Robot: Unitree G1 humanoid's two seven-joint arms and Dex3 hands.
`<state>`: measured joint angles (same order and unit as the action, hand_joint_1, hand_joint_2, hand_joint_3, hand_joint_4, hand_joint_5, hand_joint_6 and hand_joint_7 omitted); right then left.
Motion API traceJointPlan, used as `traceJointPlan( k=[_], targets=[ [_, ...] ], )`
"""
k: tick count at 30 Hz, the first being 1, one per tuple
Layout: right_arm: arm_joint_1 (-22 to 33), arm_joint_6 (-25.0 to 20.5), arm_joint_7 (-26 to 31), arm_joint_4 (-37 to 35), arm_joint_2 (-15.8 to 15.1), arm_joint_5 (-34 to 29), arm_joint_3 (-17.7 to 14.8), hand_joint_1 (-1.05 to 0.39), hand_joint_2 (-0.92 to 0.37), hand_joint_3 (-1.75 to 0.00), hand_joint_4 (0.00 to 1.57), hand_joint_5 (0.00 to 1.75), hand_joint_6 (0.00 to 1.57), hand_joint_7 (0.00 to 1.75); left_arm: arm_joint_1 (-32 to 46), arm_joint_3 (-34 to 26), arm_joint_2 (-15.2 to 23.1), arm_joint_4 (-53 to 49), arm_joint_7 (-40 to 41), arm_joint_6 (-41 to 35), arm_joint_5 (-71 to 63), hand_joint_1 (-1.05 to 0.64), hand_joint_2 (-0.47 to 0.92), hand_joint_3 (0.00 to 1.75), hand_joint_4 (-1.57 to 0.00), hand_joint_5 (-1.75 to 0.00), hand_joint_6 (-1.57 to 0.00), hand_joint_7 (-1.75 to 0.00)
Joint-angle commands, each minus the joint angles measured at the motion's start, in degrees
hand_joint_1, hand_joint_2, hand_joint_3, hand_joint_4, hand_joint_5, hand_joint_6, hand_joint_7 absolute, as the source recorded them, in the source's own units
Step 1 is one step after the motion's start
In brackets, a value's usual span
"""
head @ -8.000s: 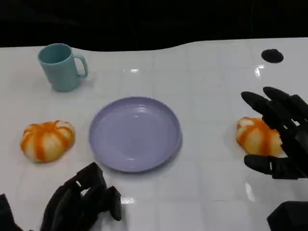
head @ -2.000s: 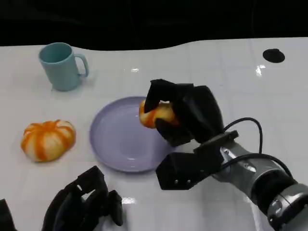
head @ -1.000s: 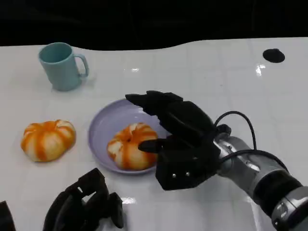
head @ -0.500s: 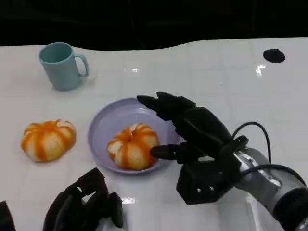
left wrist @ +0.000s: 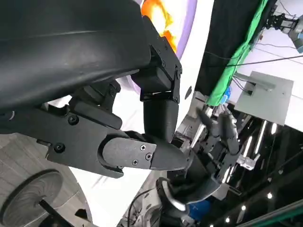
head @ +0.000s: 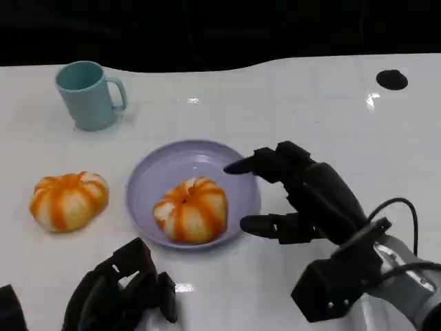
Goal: Grasp the bread from the table and place it into the plate.
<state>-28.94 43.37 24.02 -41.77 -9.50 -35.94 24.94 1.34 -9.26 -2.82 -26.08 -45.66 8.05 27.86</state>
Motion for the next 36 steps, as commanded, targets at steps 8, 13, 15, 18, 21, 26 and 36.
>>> traceJointPlan(
  k=[8, 13, 15, 18, 21, 26, 36],
  targets=[
    [8.8, 8.2, -6.6, 4.7, -1.8, 11.6, -5.9, -0.62, -0.92, -0.28, 0.72, 1.75, 0.52, 1.75, -0.2, -0.3, 0.5, -1.0, 0.1, 1.2, -0.2, -0.64, 0.92, 0.22, -0.82, -1.75, -0.67, -1.67],
    [14.4, 8.8, -15.0, 9.1, -2.7, 19.6, -7.9, -0.59, -0.92, -0.28, 0.76, 1.75, 0.56, 1.75, -0.3, -0.4, 0.5, -0.9, -0.2, 1.1, 0.1, -0.64, 0.92, 0.23, -0.82, -1.75, -0.66, -1.68],
    [17.1, 8.2, -18.7, 11.6, -3.5, 23.0, -8.5, -0.59, -0.92, -0.29, 0.77, 1.75, 0.57, 1.74, -0.3, -0.5, 0.5, -0.6, -0.2, 0.1, 0.5, -0.63, 0.92, 0.22, -0.82, -1.75, -0.66, -1.69],
    [20.8, 5.2, -24.7, 15.8, -4.2, 28.9, -9.6, -0.61, -0.92, -0.31, 0.75, 1.75, 0.55, 1.72, -0.5, -0.5, 0.5, -0.6, -0.2, 0.1, 0.6, -0.63, 0.92, 0.21, -0.81, -1.75, -0.66, -1.69],
    [23.9, 2.0, -29.3, 19.8, -4.6, 32.9, -10.7, -0.63, -0.92, -0.33, 0.76, 1.75, 0.57, 1.7, -0.5, -0.4, 0.6, -0.6, 0.2, 0.6, 0.1, -0.64, 0.92, 0.21, -0.81, -1.75, -0.66, -1.68],
    [28.7, -1.9, -33.7, 24.5, -4.1, 36.2, -12.3, -0.65, -0.92, -0.3, 0.82, 1.75, 0.64, 1.74, -0.5, -0.4, 0.5, -0.6, 0.3, 1.1, -0.1, -0.65, 0.92, 0.21, -0.82, -1.75, -0.66, -1.7],
    [34.2, -4.5, -34.9, 27.0, -0.4, 36.7, -14.1, -0.62, -0.92, -0.3, 0.88, 1.75, 0.69, 1.75, -0.1, -0.3, 0.6, -0.2, 0.1, 1.6, -0.6, -0.66, 0.92, 0.21, -0.83, -1.75, -0.67, -1.69]
  ],
)
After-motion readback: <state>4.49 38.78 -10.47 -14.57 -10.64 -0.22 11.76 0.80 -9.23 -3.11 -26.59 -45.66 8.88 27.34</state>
